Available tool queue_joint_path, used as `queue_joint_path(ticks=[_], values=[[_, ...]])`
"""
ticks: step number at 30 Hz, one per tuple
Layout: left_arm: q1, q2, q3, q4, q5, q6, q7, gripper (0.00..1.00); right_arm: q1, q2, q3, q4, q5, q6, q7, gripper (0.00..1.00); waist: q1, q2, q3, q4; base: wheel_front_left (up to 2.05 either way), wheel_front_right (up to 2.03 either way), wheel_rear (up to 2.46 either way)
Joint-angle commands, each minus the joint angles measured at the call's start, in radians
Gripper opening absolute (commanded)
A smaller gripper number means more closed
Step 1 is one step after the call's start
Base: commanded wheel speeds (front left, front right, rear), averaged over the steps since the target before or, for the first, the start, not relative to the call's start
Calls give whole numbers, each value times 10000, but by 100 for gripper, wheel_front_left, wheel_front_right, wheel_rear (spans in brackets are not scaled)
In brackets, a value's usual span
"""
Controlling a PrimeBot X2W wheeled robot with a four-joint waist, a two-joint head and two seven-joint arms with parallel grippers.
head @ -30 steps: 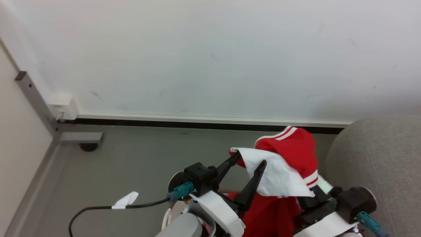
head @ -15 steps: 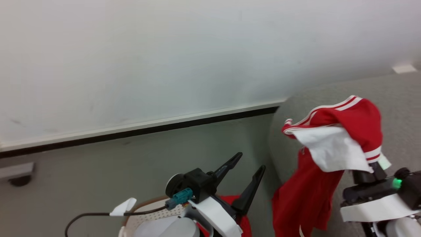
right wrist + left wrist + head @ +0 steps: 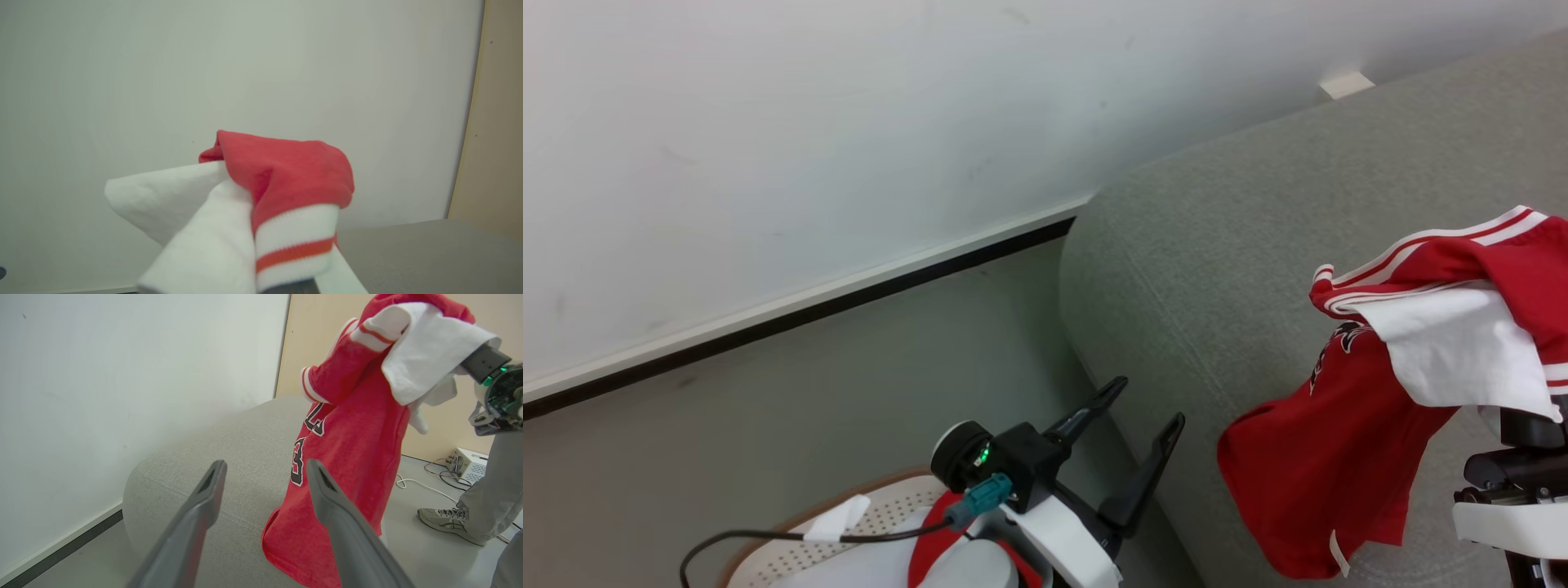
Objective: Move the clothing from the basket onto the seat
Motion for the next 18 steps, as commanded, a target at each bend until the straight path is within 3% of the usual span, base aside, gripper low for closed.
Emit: queue_joint_path(ticks=[1,12,18], values=[[-48,51,-14,67,200,-36,-8,100,137,79,-89,-115,-27,-21,-1,0,-1,-1,203,-366,0,0,0],[-31,43,-114,257,412,-69,-7,100,69,99,-170,-188,6,-21,-1,0,-1,-1,331,-344,0,0,0],[-469,77,-198,363,484,-77,-6,100,-1060,-677,213,282,8,-21,0,0,-1,-1,1152,191,0,0,0]])
